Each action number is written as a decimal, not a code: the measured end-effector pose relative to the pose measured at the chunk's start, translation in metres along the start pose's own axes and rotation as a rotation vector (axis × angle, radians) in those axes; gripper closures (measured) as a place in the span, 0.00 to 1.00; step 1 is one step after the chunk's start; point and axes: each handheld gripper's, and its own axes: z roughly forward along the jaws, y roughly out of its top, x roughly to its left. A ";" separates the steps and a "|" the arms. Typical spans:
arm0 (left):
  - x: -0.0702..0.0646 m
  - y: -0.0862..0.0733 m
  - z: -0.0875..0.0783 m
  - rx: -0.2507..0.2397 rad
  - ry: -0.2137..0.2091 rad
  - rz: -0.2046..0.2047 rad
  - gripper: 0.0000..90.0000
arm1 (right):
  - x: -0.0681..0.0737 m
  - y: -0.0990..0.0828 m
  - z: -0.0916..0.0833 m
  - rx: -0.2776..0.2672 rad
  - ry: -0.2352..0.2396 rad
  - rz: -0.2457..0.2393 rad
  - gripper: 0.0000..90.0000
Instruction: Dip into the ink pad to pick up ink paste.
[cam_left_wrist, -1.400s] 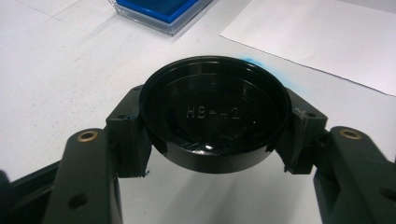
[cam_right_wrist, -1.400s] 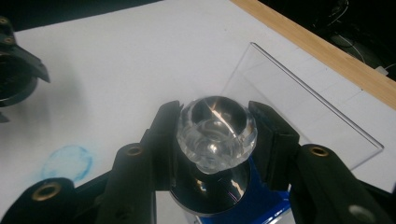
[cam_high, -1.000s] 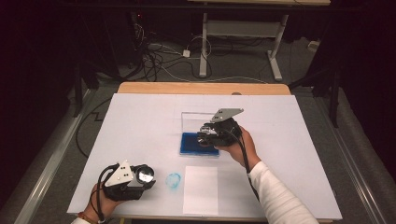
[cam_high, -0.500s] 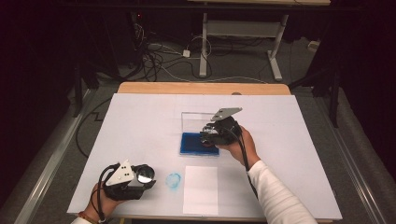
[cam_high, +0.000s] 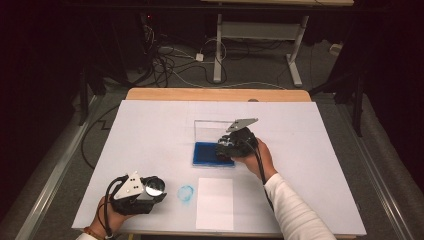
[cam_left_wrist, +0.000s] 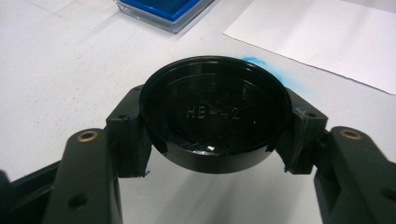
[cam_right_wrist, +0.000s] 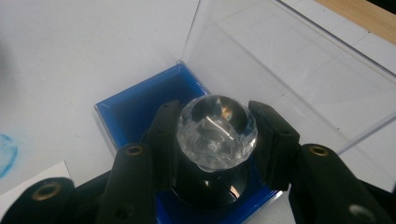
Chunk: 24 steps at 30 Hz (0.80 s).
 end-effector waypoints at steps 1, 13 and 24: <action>0.000 0.000 0.000 0.002 0.001 0.001 0.40 | 0.000 -0.001 0.000 -0.002 0.001 0.001 0.63; -0.001 0.001 0.001 0.008 -0.004 0.004 0.40 | -0.002 -0.012 0.000 -0.047 0.033 0.064 0.63; -0.001 0.001 0.002 0.013 -0.009 0.012 0.40 | 0.003 -0.010 0.000 -0.037 0.016 0.041 0.63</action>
